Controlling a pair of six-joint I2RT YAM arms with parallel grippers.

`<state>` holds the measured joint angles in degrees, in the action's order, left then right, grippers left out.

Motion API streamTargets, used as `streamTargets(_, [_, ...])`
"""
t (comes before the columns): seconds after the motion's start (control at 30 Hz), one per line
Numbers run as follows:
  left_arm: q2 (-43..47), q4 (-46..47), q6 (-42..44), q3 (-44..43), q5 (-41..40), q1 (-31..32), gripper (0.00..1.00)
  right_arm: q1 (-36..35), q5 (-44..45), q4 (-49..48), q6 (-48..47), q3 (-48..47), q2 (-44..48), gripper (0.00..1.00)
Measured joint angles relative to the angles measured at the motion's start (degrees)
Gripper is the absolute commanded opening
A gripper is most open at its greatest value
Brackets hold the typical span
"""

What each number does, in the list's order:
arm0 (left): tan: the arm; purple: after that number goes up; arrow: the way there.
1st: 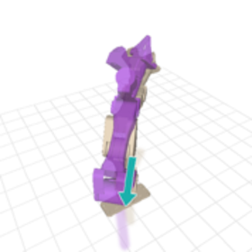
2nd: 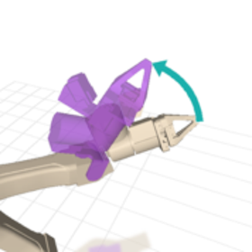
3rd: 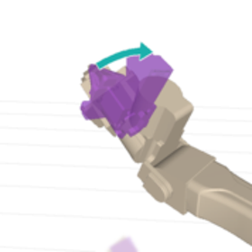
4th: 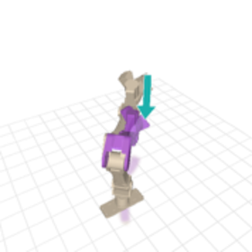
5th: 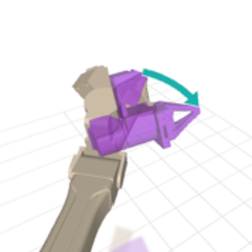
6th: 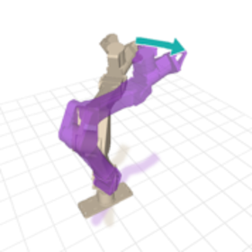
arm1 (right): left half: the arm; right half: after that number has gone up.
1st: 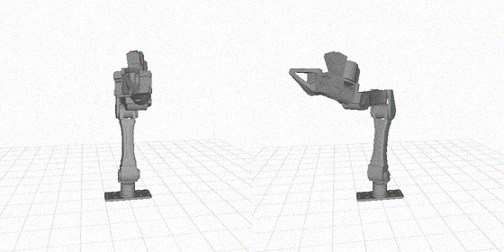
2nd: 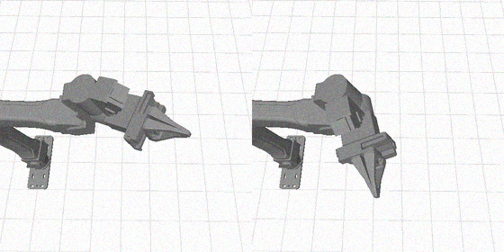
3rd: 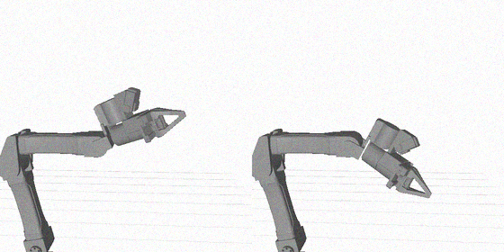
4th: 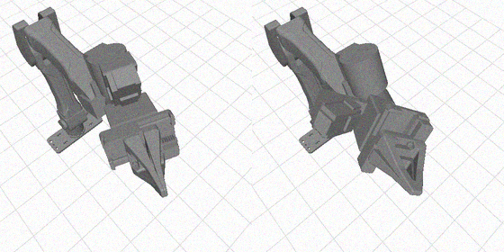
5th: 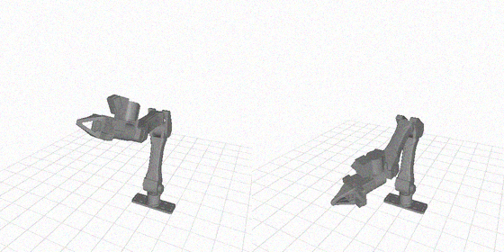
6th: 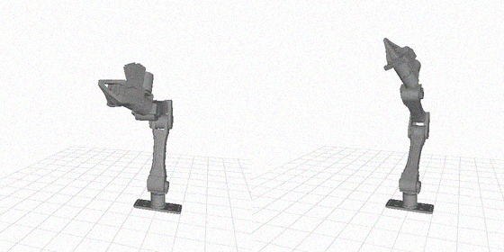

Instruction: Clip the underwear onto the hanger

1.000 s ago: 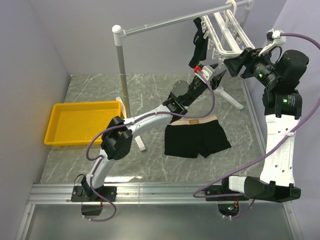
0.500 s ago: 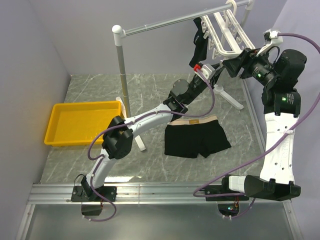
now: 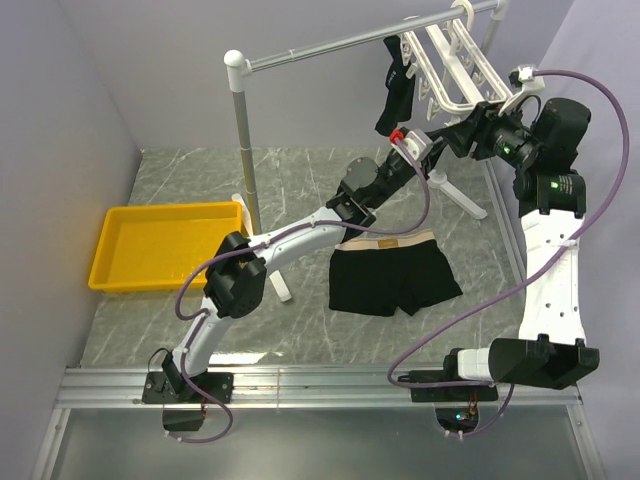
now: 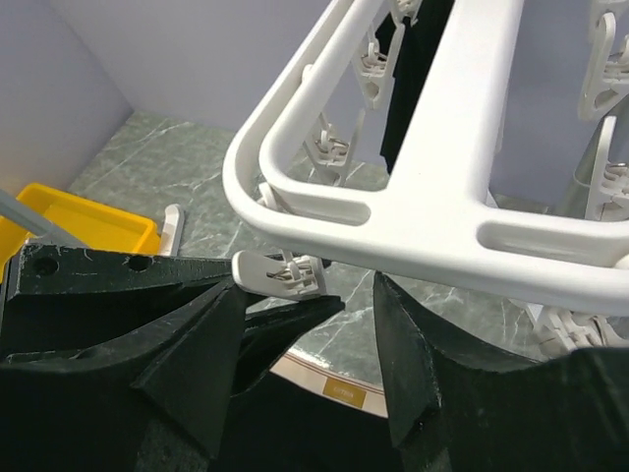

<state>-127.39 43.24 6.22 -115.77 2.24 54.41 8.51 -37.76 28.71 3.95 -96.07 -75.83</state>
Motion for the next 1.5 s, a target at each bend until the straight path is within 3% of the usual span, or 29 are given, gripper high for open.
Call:
streamTargets(0.33, [0.0,-1.3,0.0,-0.6,1.7,-0.2,0.18,-2.3,1.8,-3.4,-1.6,0.6,-0.2,0.54])
streamTargets(0.5, [0.0,-1.8,0.0,-0.6,2.3,-0.2,0.22,-3.7,3.7,-4.7,-3.7,2.1,-0.2,0.34])
streamTargets(0.73, [0.0,-2.5,0.1,-0.6,3.7,-0.4,0.49,-4.0,5.6,-5.7,-5.1,2.7,-0.2,0.1])
streamTargets(0.9, [2.2,-3.5,0.1,4.0,4.7,-0.4,0.57,-4.0,5.7,-5.7,-5.0,2.6,-0.2,0.0])
streamTargets(1.1, [11.6,-9.1,-2.5,16.5,6.0,-1.4,0.64,-4.0,5.7,-5.7,-4.8,2.6,-0.2,0.0])
streamTargets(1.27, [27.1,-20.7,-8.9,30.4,6.7,-5.0,0.73,-4.0,5.7,-5.6,-4.8,2.5,-0.2,0.0])
streamTargets(1.33, [32.9,-25.3,-11.6,34.4,5.8,-6.3,0.83,-4.0,5.7,-5.6,-4.8,2.4,-0.2,0.0])
streamTargets(1.5, [41.5,-37.3,-21.7,42.2,4.0,-6.5,0.9,-4.0,5.9,-5.5,-4.7,2.4,-0.2,0.0])
